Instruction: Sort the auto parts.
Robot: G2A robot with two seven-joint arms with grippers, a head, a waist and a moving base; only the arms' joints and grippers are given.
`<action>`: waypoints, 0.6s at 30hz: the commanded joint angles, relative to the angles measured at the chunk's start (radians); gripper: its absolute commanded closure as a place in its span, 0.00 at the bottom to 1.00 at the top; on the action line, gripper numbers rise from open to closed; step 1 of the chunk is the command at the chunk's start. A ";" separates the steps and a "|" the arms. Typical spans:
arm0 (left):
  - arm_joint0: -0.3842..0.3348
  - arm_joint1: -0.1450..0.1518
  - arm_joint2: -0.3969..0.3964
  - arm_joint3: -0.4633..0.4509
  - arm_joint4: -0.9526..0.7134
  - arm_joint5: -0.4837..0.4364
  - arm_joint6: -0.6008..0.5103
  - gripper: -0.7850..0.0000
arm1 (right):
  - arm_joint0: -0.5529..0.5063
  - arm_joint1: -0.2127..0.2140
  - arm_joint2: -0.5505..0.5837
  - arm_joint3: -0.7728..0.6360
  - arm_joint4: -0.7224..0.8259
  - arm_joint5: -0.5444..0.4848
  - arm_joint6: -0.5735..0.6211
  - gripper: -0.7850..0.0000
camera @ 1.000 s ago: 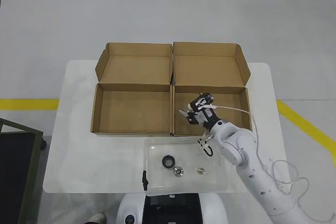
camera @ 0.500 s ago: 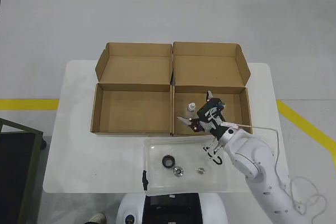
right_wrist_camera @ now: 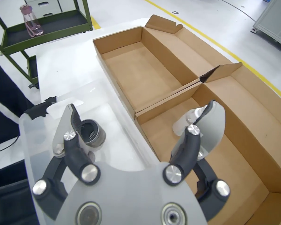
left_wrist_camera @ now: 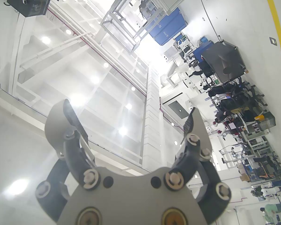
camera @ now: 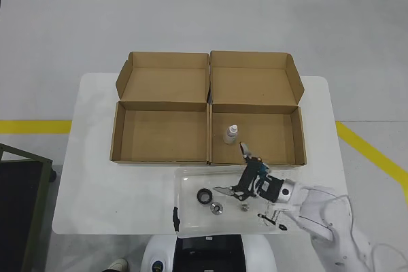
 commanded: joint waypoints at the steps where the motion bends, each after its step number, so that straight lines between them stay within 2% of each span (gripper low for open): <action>1: 0.000 0.000 0.000 0.000 0.000 0.000 0.000 0.00 | -0.026 0.006 0.006 -0.010 -0.028 -0.032 0.004 0.00; 11: 0.000 0.000 0.000 0.000 0.000 0.000 0.000 0.00 | -0.101 0.031 0.053 -0.024 -0.158 -0.153 0.006 0.00; 18: 0.000 0.000 0.000 0.000 0.000 0.000 0.000 0.00 | -0.134 0.046 0.076 -0.025 -0.174 -0.225 0.038 0.00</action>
